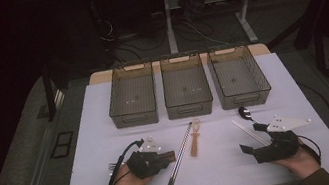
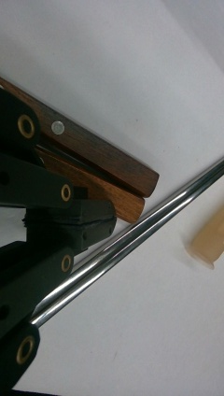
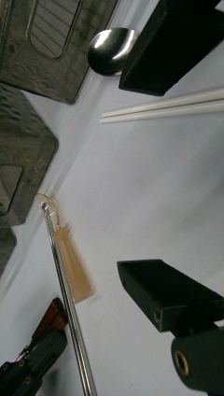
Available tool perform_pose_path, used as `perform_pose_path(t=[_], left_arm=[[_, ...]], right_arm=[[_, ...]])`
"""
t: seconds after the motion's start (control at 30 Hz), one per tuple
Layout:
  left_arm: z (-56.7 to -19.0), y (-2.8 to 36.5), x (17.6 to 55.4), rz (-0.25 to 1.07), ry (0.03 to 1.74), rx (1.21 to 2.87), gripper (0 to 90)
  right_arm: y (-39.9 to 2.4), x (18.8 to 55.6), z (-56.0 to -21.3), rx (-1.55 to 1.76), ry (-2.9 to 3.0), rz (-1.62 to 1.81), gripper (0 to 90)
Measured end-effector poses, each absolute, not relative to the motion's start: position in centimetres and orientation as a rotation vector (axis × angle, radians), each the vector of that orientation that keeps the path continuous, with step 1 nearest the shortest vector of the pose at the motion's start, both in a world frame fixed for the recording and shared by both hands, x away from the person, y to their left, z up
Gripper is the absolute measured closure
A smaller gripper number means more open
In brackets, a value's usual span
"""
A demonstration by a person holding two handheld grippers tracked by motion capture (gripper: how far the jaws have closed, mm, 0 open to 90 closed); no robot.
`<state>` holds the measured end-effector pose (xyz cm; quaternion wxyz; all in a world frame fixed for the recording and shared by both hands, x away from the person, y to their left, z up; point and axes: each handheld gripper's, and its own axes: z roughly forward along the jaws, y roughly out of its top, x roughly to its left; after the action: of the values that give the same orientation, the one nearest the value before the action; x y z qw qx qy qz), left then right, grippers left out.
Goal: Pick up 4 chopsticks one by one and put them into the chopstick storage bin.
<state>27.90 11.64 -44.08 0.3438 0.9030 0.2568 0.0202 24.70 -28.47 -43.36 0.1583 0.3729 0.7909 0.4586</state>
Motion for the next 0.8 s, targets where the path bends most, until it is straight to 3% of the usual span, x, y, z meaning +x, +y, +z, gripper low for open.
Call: perform_pose_path(t=[0.8], left_arm=[[-43.8,11.8,29.3,0.114,0.723,2.317,88.6]], right_arm=[[-28.4,24.7,-43.3,1.058,2.266,1.310,10.5]])
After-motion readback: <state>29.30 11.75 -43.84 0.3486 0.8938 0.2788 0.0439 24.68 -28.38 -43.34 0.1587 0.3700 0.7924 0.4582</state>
